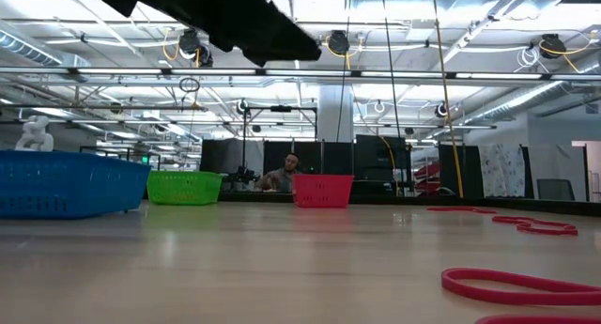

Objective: Sort rubber bands into baskets
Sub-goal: Put the red rubber band into the red bin

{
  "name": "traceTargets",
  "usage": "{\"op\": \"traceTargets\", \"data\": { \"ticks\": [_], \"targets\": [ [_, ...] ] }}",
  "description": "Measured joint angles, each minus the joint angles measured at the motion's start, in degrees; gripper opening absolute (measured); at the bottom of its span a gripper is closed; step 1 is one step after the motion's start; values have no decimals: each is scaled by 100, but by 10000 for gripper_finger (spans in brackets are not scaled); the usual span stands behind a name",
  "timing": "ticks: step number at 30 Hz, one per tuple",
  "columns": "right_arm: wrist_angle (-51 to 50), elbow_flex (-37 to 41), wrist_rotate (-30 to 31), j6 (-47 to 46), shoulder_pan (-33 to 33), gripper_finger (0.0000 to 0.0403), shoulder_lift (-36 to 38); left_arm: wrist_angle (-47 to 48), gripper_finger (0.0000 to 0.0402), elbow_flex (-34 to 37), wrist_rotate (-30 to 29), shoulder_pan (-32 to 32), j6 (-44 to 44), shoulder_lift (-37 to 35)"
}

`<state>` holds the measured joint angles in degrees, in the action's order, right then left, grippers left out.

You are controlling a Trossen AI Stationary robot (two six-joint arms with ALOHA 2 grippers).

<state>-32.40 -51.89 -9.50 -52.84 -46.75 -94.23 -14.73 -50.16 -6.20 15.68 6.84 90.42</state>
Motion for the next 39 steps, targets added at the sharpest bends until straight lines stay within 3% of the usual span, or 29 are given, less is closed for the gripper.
{"op": "traceTargets", "data": {
  "ticks": [3, 10, 19, 30, 39],
  "targets": [
    [-8, -128, 377, 327, 66, 2, 107, -458, 102, 0, 171, -38, 5, 117],
    [302, -433, 2052, 1418, 250, 1, 394, -2505, 102, -2, 1812, -266, -335, 1012],
    [606, -665, 3821, 2127, 795, 1, 441, -4500, 102, -61, 1915, -518, -2171, 2184],
    [831, -668, 3972, 2921, 1563, 0, 439, -4545, 102, -169, 1643, -592, -2751, 2482],
    [826, -668, 3948, 3131, 1743, 0, 439, -4273, 102, -170, 1166, -612, -2744, 2482]
  ]
}}
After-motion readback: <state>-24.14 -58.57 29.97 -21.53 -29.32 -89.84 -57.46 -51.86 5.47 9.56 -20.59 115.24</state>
